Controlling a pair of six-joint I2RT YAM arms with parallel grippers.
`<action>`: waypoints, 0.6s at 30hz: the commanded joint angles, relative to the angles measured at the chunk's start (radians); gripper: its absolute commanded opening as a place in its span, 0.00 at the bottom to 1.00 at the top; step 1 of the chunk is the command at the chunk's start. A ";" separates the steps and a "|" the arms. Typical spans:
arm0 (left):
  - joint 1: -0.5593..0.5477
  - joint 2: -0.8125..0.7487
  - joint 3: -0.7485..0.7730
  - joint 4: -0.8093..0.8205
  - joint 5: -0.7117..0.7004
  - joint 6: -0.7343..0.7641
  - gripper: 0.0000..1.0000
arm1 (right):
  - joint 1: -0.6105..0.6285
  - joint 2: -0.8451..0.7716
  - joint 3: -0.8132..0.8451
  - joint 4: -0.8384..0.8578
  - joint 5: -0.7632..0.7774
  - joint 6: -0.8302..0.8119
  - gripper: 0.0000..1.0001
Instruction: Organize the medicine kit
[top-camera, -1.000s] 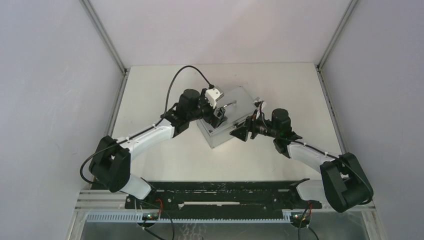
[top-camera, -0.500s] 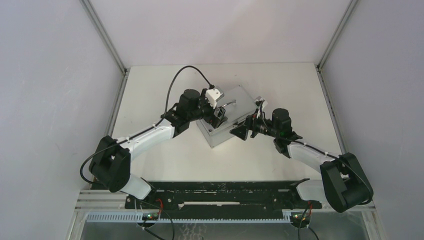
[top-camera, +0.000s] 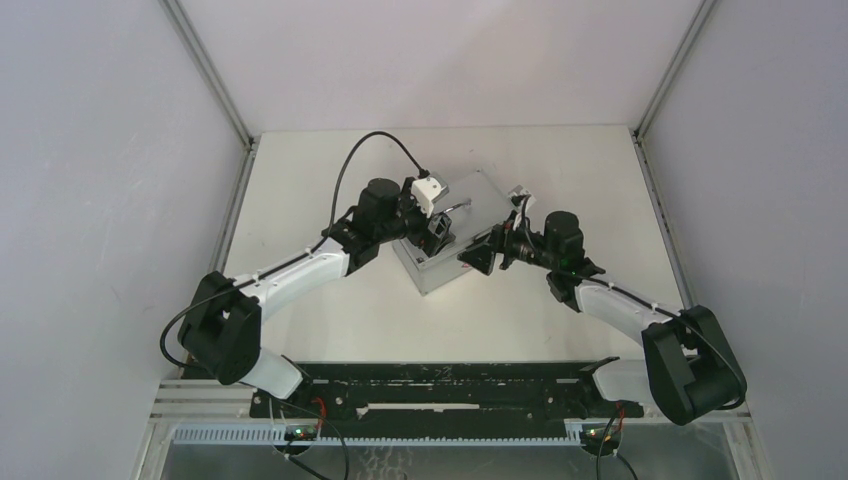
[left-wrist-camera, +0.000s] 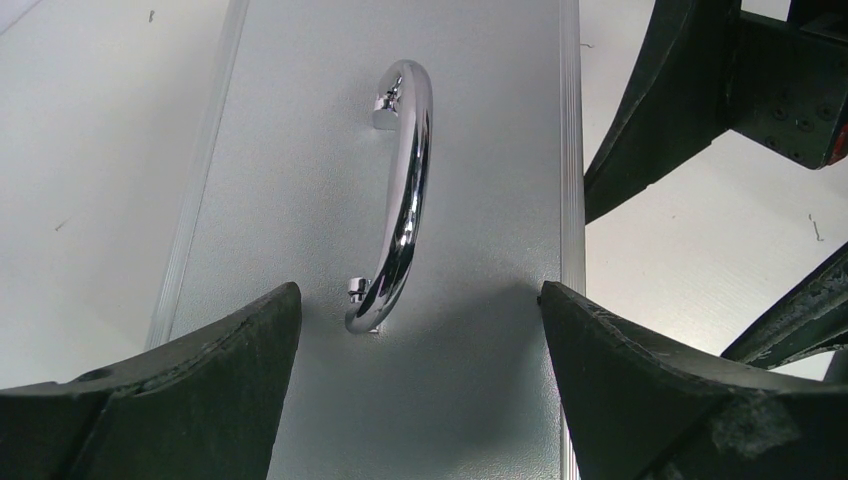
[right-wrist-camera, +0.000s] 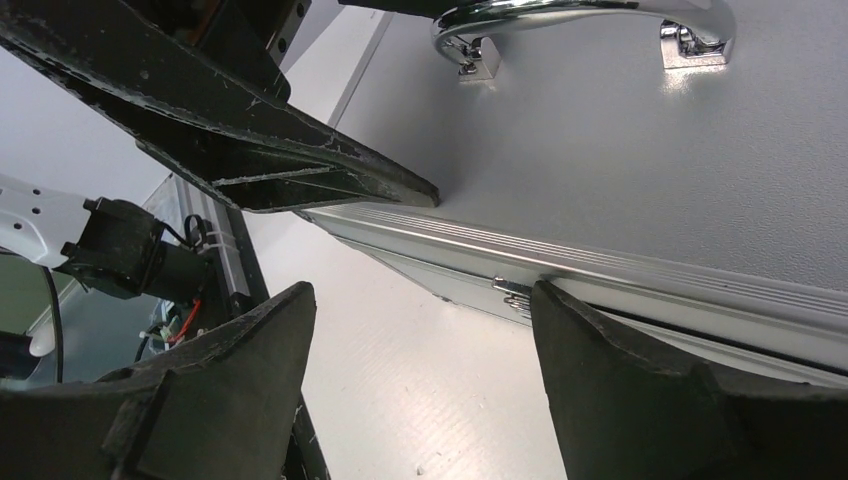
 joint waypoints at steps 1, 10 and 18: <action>-0.009 0.006 -0.036 -0.043 -0.012 0.028 0.92 | 0.012 -0.010 0.045 0.011 0.037 -0.018 0.79; -0.009 0.000 -0.036 -0.044 -0.015 0.031 0.92 | 0.002 -0.056 0.048 -0.055 0.015 -0.112 0.78; -0.009 -0.017 -0.042 -0.047 -0.001 0.034 0.92 | 0.010 -0.227 0.127 -0.411 -0.071 -0.651 0.85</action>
